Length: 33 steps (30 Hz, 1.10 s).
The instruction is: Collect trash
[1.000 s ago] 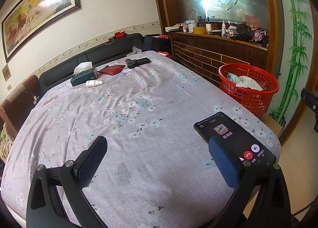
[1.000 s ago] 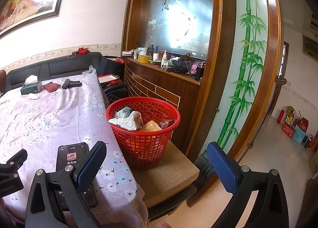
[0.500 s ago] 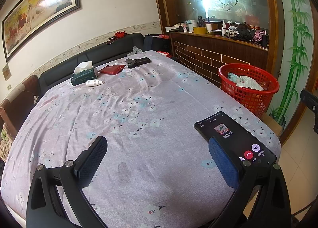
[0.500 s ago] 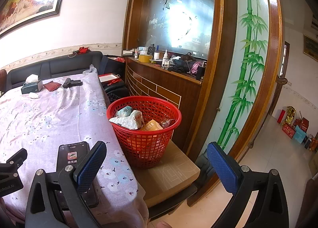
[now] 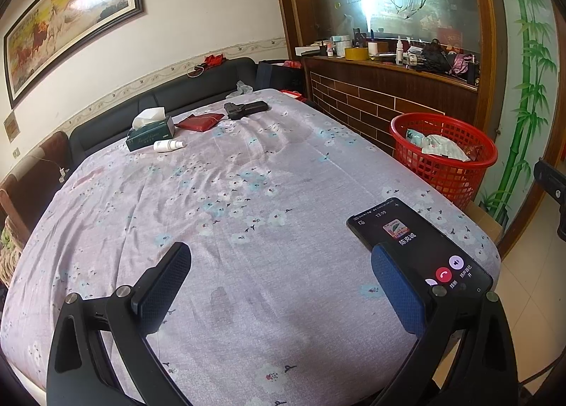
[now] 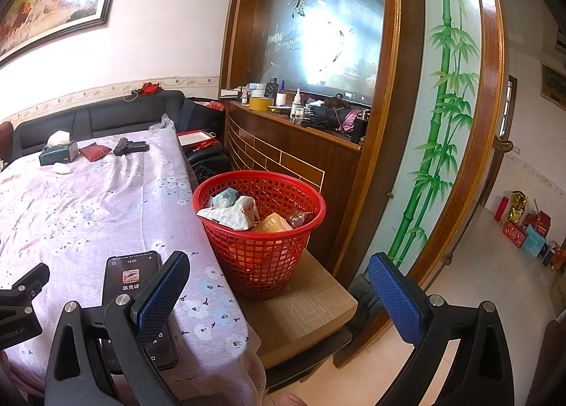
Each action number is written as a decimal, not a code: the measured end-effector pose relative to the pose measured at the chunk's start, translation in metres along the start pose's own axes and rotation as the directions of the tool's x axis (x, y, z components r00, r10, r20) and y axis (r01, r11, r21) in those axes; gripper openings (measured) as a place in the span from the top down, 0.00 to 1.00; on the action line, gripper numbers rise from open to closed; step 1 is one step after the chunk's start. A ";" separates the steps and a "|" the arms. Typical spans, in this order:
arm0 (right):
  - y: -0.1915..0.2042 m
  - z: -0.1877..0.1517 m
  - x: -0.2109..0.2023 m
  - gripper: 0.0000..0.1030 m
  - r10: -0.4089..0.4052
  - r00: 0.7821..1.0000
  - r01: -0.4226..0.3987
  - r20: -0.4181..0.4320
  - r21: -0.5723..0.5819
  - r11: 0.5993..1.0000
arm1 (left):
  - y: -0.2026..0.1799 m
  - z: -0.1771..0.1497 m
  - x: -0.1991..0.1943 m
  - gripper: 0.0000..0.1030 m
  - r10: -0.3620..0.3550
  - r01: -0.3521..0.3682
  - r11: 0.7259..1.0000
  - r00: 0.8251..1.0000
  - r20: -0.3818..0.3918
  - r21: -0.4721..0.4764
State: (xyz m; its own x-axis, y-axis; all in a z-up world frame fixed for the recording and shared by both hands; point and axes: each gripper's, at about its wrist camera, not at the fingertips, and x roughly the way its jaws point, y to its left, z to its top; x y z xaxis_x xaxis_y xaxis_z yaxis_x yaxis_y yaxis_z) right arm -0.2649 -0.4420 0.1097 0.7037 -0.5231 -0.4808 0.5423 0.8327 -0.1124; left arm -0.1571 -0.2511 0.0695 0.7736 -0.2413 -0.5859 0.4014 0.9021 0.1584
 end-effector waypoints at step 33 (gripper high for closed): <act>0.041 0.017 -0.009 0.00 0.076 0.996 -0.072 0.053 -0.076 0.994 | 0.031 -0.004 0.003 0.02 0.039 -0.039 0.997 0.999 -0.002 -0.064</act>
State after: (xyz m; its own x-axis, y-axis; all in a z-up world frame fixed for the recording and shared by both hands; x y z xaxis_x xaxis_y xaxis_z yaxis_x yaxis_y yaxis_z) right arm -0.2414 -0.4064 0.1248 0.7663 -0.4670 -0.4413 0.4535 0.8796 -0.1433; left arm -0.1449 -0.2224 0.0694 0.7877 -0.2051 -0.5809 0.3386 0.9319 0.1302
